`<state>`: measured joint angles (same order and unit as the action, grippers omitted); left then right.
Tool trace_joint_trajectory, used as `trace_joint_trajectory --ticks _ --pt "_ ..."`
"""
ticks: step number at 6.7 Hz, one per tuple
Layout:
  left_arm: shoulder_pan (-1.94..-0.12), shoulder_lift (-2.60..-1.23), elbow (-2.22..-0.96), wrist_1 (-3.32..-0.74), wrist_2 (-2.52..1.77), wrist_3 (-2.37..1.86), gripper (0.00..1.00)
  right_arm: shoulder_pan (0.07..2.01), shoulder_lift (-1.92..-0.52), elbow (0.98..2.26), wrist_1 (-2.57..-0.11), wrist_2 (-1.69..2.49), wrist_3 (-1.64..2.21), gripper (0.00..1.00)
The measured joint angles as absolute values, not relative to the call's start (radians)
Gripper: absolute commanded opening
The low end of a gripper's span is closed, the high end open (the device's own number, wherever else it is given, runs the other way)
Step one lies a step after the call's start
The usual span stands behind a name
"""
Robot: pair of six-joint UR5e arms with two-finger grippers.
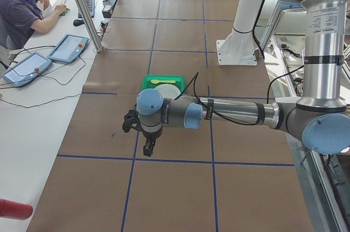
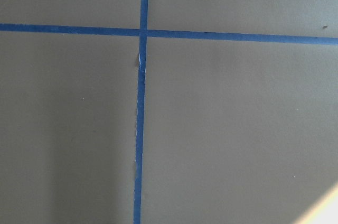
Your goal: Place fork
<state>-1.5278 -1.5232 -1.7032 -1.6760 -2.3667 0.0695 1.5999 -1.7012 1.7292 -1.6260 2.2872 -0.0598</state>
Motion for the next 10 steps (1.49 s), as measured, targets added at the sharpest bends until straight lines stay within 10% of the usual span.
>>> trace_joint_trajectory --ticks 10 --pt "-0.863 -1.647 -1.739 -2.069 -2.089 -0.771 0.92 1.600 -1.701 1.729 -1.626 2.287 -0.060 1.00"
